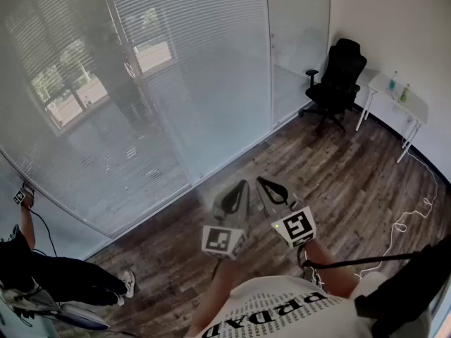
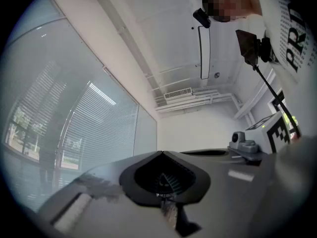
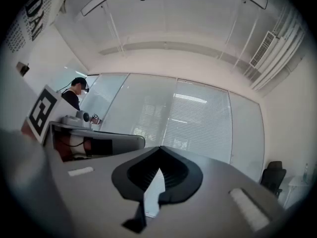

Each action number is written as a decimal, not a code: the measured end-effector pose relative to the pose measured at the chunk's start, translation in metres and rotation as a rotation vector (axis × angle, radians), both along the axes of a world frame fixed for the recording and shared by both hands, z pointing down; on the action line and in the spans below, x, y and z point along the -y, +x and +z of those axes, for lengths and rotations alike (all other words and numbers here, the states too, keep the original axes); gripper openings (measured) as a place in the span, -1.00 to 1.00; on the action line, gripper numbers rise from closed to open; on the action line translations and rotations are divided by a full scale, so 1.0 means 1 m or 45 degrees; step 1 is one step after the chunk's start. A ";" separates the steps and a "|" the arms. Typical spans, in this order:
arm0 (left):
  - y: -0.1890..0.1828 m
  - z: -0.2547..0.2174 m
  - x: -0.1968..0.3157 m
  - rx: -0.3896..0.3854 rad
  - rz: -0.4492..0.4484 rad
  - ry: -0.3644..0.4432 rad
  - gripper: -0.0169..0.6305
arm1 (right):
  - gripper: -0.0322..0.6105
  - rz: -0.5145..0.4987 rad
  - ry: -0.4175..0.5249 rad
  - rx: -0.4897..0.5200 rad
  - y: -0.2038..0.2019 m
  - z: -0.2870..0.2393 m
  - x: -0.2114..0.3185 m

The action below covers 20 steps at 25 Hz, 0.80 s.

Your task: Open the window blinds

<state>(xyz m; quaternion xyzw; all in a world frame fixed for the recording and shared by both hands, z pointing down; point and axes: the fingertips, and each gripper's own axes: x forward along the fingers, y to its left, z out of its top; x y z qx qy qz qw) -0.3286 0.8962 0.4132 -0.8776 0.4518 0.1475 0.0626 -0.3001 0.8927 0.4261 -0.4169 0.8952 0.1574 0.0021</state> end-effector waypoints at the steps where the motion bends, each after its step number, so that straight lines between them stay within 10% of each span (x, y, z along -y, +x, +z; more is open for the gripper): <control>1: 0.000 0.001 0.000 0.001 0.000 0.003 -0.96 | -0.90 -0.001 0.006 0.000 -0.001 0.001 0.001; 20: -0.014 0.022 0.001 0.093 0.049 -0.050 -0.96 | -0.89 0.008 -0.022 0.049 -0.012 0.006 0.004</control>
